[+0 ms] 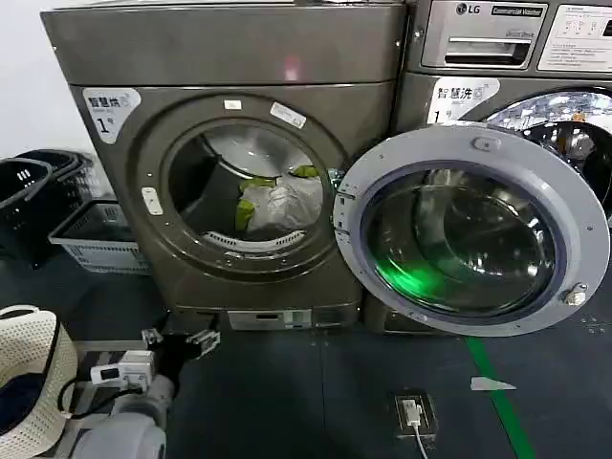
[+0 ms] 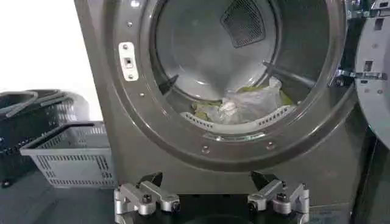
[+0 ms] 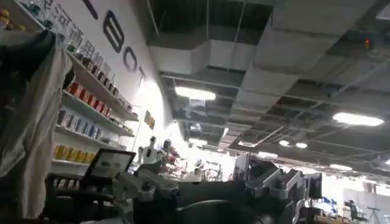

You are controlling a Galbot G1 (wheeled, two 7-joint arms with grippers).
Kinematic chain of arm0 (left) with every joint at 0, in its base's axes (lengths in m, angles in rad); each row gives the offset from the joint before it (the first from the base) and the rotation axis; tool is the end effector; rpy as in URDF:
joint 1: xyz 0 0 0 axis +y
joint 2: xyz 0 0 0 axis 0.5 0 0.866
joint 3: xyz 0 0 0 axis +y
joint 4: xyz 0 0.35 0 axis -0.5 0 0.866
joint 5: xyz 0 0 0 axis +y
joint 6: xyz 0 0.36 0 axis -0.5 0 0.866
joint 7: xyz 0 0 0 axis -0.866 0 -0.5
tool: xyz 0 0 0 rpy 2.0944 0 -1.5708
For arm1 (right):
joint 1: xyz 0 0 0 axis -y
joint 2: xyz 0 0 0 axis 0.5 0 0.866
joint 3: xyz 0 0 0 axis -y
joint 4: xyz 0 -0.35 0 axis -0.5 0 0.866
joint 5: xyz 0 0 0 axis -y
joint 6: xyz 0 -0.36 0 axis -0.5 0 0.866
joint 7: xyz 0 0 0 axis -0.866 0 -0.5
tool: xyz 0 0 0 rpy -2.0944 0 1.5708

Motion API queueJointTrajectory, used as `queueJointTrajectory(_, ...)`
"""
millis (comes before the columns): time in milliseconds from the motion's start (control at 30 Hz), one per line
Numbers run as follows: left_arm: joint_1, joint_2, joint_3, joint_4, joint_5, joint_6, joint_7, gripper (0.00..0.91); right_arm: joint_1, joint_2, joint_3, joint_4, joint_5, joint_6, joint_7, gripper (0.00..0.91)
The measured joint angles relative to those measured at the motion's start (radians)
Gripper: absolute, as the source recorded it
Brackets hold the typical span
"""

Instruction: Grasp the clothes from the dryer.

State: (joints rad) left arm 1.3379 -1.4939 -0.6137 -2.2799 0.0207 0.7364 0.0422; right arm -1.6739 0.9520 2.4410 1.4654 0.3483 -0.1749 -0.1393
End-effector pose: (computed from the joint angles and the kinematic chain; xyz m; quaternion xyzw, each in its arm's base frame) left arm 0.2282 0.0334 -0.1866 0.0244 -0.9860 -0.0493 0.1574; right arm -0.1693 -0.4993 -0.0264 0.6631 0.7145 -0.2056 0.0870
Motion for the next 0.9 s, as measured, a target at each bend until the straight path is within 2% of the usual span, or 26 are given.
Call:
queueJointTrajectory(400, -0.005, -0.003, 0.018, -0.002, 0.005, 0.000, 0.001, 0.907, -0.007, 0.001, 0.020, -0.015, 0.027, 0.016, 0.034, 0.907)
queueJointTrajectory(900, -0.007, 0.000, 0.024, -0.001, 0.000, 0.000, -0.001, 0.907, -0.002, -0.001, 0.015, -0.012, 0.036, 0.019, 0.046, 0.907)
